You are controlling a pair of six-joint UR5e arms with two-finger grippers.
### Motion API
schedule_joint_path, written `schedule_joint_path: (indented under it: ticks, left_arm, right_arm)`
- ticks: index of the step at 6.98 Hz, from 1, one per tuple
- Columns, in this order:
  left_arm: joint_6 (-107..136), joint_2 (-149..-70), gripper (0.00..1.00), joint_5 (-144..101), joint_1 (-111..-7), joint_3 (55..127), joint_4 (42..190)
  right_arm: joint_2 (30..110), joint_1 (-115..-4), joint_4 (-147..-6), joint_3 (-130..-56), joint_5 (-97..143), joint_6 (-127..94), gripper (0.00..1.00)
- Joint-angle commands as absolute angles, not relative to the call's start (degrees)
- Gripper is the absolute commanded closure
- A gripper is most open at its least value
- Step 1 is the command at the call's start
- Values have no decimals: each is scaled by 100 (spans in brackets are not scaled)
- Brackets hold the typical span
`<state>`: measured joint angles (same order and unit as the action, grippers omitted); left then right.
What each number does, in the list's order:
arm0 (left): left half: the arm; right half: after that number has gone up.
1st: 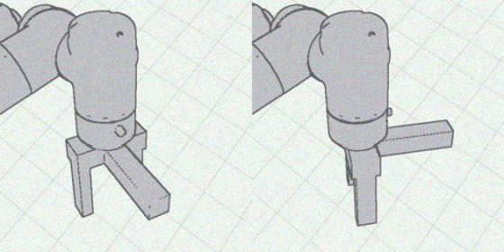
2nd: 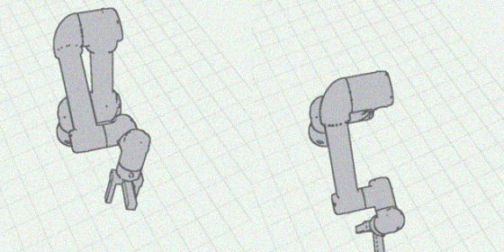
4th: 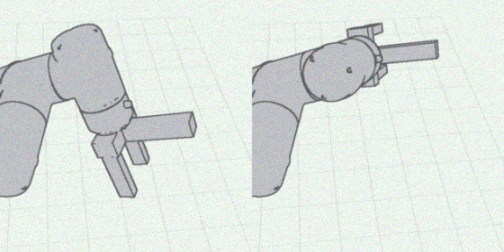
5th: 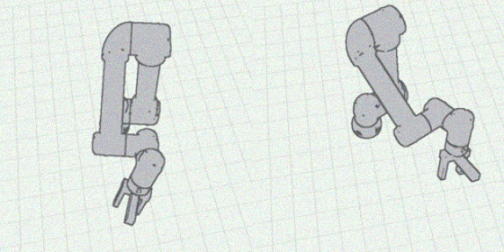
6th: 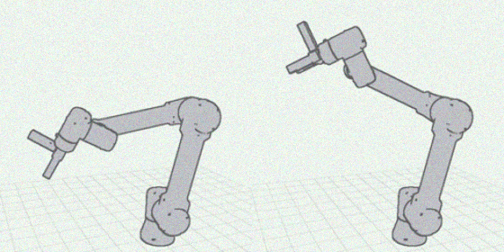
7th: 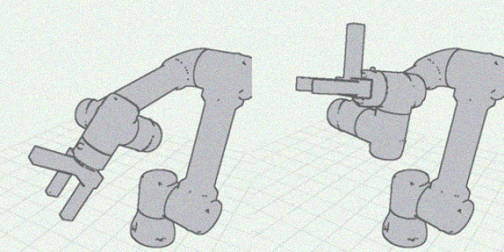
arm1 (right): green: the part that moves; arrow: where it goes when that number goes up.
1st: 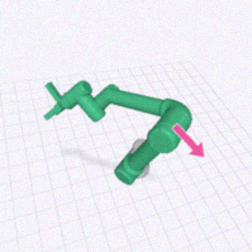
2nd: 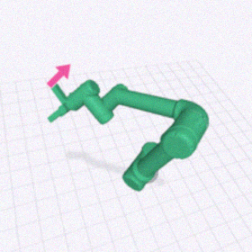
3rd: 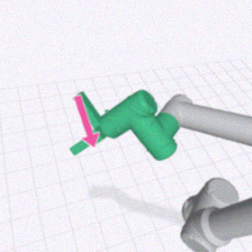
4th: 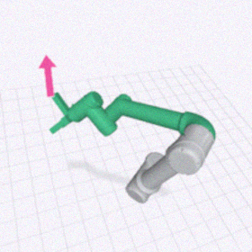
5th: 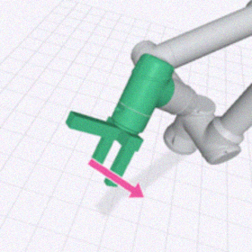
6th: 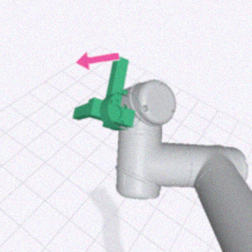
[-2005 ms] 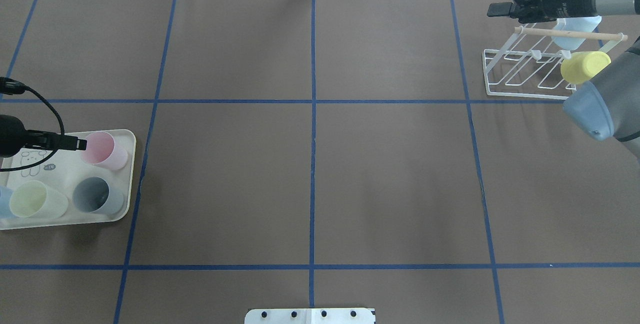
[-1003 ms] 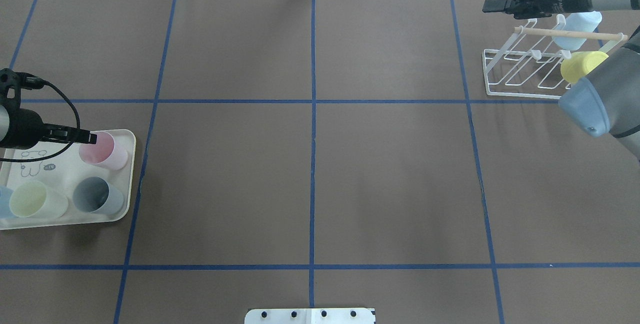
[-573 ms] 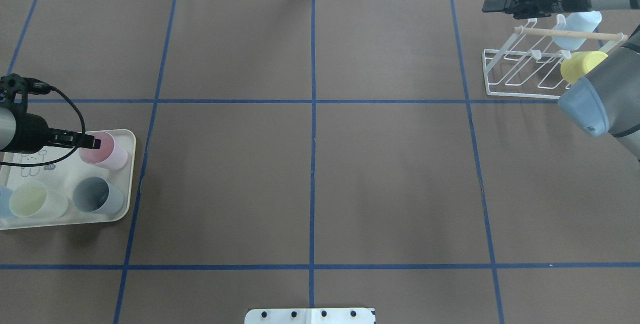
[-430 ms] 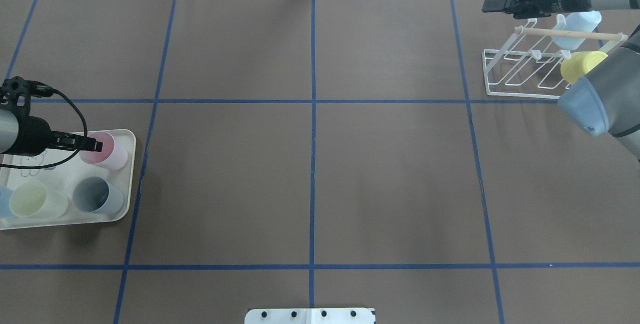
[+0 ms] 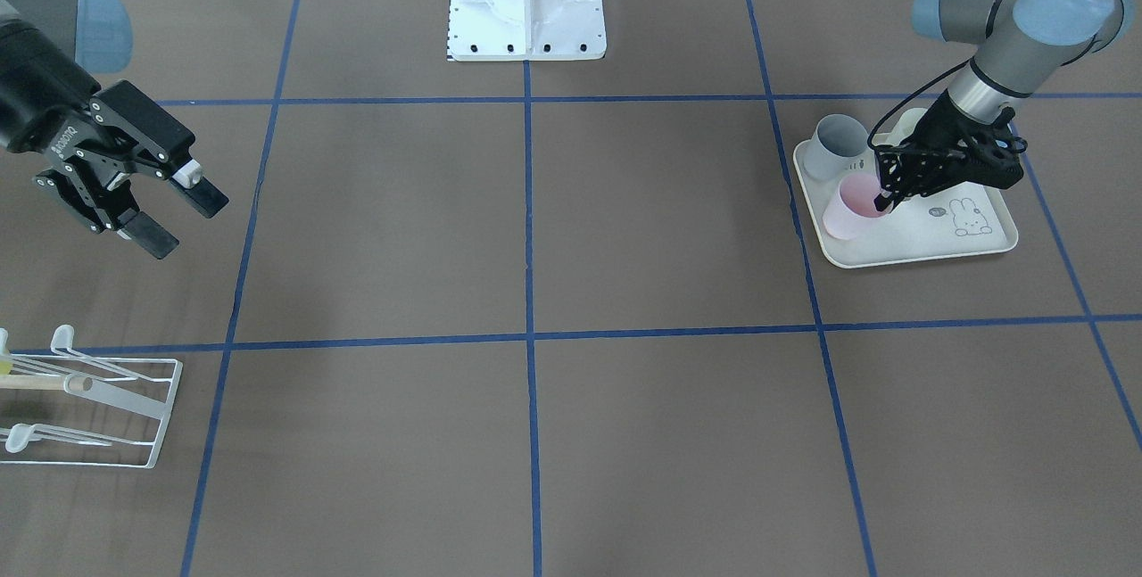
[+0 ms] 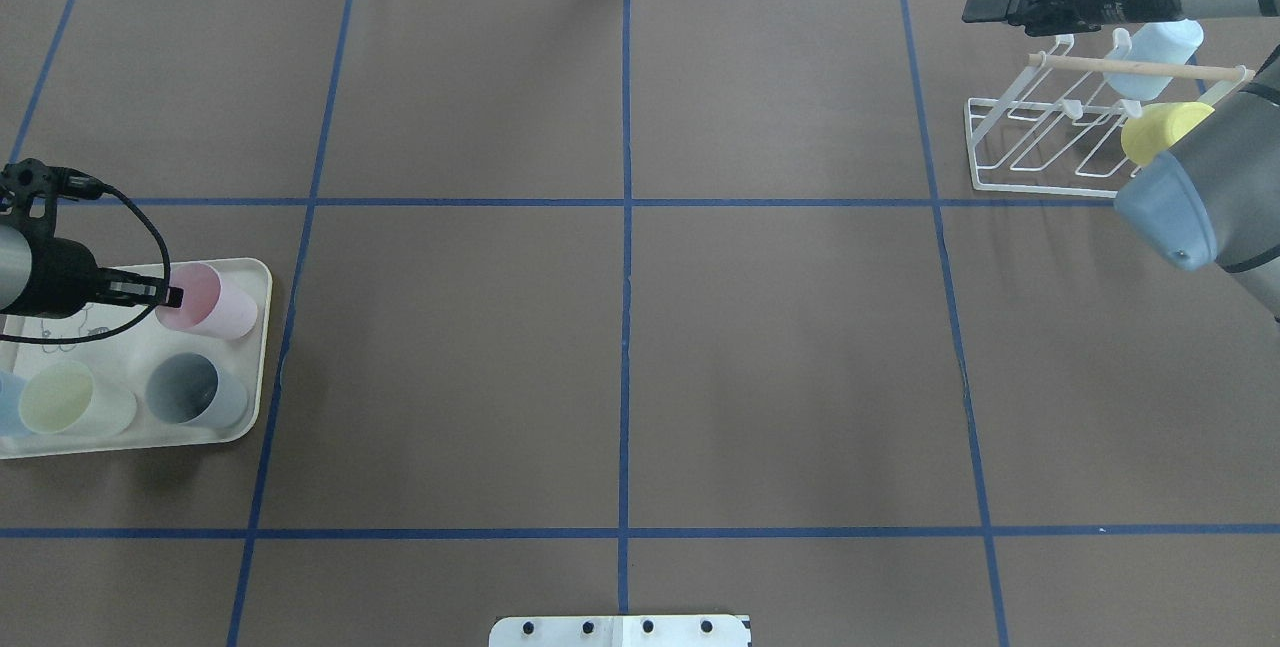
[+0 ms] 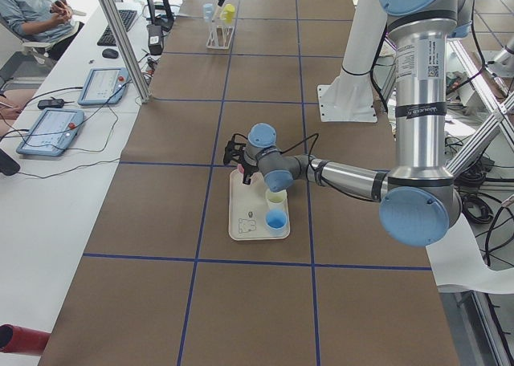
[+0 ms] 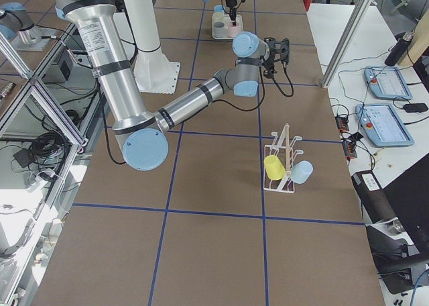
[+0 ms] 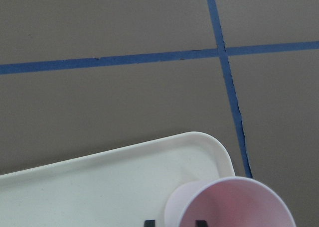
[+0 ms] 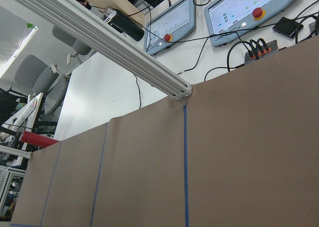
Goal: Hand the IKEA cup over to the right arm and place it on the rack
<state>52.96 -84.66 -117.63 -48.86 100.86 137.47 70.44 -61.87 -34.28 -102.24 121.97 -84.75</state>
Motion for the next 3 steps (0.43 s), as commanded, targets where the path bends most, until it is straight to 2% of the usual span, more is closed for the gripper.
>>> schedule_joint_path:
  ticks: [1, 3]
  left_arm:
    - [5169, -8323, 100, -11838, -5357, 10422, 13311]
    - [4676, -8611, 100, -11918, -5947, 10940, 12038]
  right_arm:
    - [7014, -6187, -3428, -10222, 12190, -8481, 0]
    - [6953, -6065, -3428, -10239, 12190, -8473, 0]
